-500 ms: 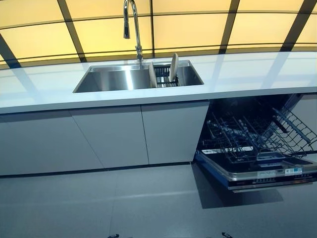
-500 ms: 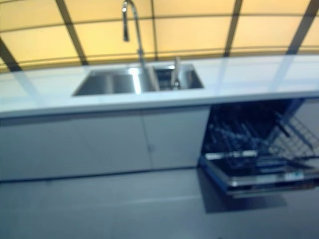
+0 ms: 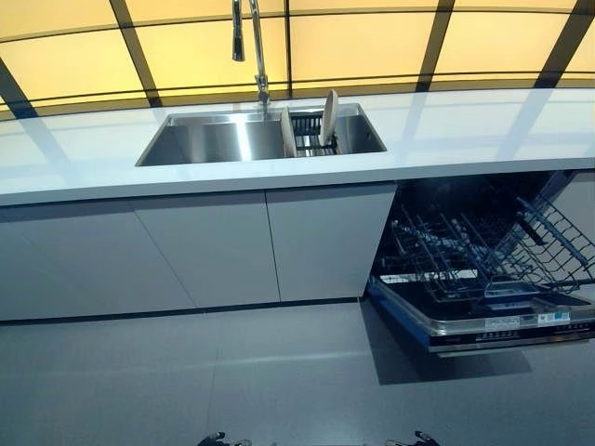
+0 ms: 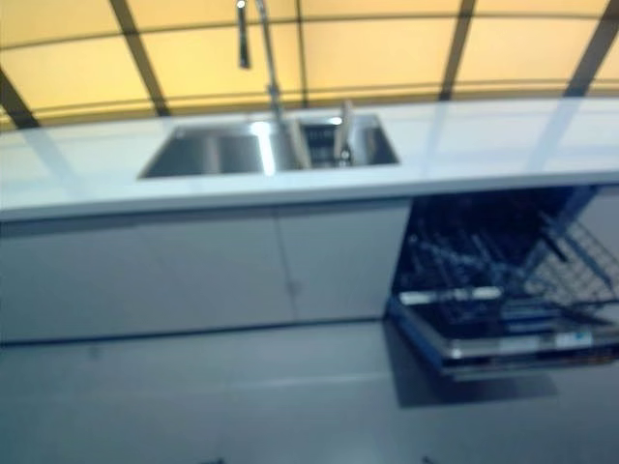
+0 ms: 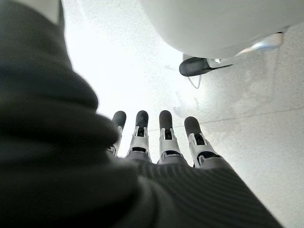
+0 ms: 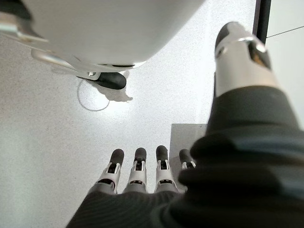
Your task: Take plates into dishwasher
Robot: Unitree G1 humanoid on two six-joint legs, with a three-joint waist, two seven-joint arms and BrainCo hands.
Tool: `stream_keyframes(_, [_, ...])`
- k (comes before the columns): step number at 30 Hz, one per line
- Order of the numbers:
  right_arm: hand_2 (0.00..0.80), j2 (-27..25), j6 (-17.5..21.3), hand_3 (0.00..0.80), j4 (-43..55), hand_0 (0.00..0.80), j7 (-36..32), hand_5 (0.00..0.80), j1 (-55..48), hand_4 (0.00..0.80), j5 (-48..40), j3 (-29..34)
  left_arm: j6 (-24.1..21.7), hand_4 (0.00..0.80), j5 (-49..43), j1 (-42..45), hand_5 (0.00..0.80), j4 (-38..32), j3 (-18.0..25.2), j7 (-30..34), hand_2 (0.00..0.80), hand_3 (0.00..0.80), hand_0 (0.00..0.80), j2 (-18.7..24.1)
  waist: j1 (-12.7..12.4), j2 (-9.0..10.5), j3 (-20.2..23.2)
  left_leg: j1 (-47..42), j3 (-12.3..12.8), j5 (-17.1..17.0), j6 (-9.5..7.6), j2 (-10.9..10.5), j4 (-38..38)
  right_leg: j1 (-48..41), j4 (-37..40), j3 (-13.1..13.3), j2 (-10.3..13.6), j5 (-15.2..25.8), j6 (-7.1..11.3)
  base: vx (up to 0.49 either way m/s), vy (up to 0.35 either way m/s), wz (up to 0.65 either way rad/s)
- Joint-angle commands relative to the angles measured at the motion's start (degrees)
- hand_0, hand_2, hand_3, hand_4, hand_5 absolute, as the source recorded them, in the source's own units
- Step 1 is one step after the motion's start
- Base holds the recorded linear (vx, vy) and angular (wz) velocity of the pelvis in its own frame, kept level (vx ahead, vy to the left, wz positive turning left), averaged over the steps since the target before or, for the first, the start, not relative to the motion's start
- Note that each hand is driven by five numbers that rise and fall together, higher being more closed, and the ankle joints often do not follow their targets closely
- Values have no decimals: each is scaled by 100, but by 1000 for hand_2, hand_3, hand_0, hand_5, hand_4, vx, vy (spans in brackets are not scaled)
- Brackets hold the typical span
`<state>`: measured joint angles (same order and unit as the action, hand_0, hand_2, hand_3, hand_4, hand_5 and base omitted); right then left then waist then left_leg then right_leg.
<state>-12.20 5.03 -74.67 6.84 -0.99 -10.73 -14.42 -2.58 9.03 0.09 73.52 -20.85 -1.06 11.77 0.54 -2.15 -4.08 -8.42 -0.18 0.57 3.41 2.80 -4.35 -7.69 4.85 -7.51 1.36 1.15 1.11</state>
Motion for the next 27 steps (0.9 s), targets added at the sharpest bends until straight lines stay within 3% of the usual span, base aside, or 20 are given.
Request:
stream_keyframes(1, [0,303,62,0,-283,0,-5,0,455,0,-38,-196,-86,0,-376,-350,0,294,-29,123,0,0,0,-261,-51,273,-52,129,45,-37,-584,-633,-65,179,-441,126,-140,-155,83,42,-41,0])
stream_keyframes(8, [0,242,-17,0,-225,0,44,0,512,0,155,-264,28,0,-343,-425,0,239,-155,152,0,0,0,-237,-13,250,-82,78,0,-46,-593,-646,-65,178,-449,237,-177,-173,40,46,-36,0])
stream_keyframes(11, [0,226,-142,0,-225,0,57,0,577,0,378,-348,103,0,-229,-462,0,258,-103,3,0,0,0,-243,-28,308,-138,180,-43,83,-584,-619,340,232,-613,323,-192,-269,-47,92,-86,0])
stream_keyframes(13, [0,208,-232,0,-203,0,52,0,630,0,549,-435,74,0,-79,-476,0,248,-22,-161,0,0,0,-216,-32,419,-210,399,17,297,-585,-573,1054,323,-815,326,-124,-337,-127,98,-126,1])
stream_keyframes(14, [0,131,-264,0,-116,0,76,0,655,0,472,-560,-68,0,69,-454,0,240,125,-262,0,0,0,-195,-113,606,-416,1159,119,127,-556,-606,2797,399,-1011,308,-21,-372,-305,63,-177,9])
stream_keyframes(15, [0,92,-272,0,-65,0,111,0,655,0,411,-593,-149,0,109,-428,0,239,194,-277,0,0,0,-195,-176,628,-529,1672,138,-31,-546,-647,3471,435,-1118,317,-32,-384,-379,47,-215,23])
stream_keyframes(16, [0,47,-332,0,-7,0,182,0,655,0,411,-603,-171,0,237,-394,0,220,250,-246,0,0,0,-204,-259,578,-696,2284,245,-482,-423,-665,3874,408,-1190,351,-118,-400,-450,58,-113,30])
stream_keyframes(18, [0,7,-360,0,-78,0,241,0,655,0,379,-570,-165,0,420,-292,0,254,369,-196,0,0,0,-245,-408,305,-871,2692,374,-1133,-159,-544,3030,220,-1188,440,-388,-452,-445,194,-17,12])
stream_keyframes(19, [0,5,-328,0,-115,0,232,0,660,0,354,-561,-162,0,435,-265,0,270,393,-182,0,0,0,-253,-443,262,-910,2669,419,-1214,-129,-503,2754,153,-1176,467,-420,-466,-427,421,45,-16])
stream_keyframes(20, [0,12,-211,0,-210,0,132,0,664,0,324,-474,-143,0,616,-188,0,340,453,-189,0,0,0,-272,-535,93,-953,2653,562,-1602,-26,-332,1691,-114,-1126,527,-568,-590,-399,418,44,-19])
stream_keyframes(21, [0,17,-187,0,-229,0,104,0,657,0,318,-438,-127,0,694,-168,0,357,470,-210,0,0,0,-274,-571,64,-958,2656,546,-1696,-7,-331,1404,-209,-1113,548,-590,-639,-385,527,68,-28])
stream_keyframes(22, [0,36,-191,0,-232,0,119,0,653,0,317,-426,-118,0,722,-136,0,361,485,-279,0,0,0,-289,-691,26,-950,2700,280,-1827,58,-408,684,-379,-1106,661,-620,-721,-335,372,60,-38])
stream_keyframes(24, [0,0,-253,0,-206,0,255,0,683,0,225,-413,-59,0,639,-144,0,361,535,-320,0,0,0,-327,-826,20,-890,2889,-7,-1782,35,-557,340,-505,-1146,913,-597,-896,-318,385,129,-75])
stream_keyframes(25, [0,-13,-400,0,-286,0,283,0,745,0,4,-359,122,0,797,-210,0,366,521,-318,0,0,0,-342,-766,1,-802,2676,164,-1409,-89,-514,176,-449,-1259,976,-505,-982,-257,313,151,-86])
stream_keyframes(27, [0,10,-395,0,-345,0,340,0,712,0,-63,-189,213,0,759,-226,0,418,535,-338,0,0,0,-320,-707,-14,-734,2548,174,-1230,-168,-416,322,-541,-1476,960,-362,-1198,-205,415,148,-78])
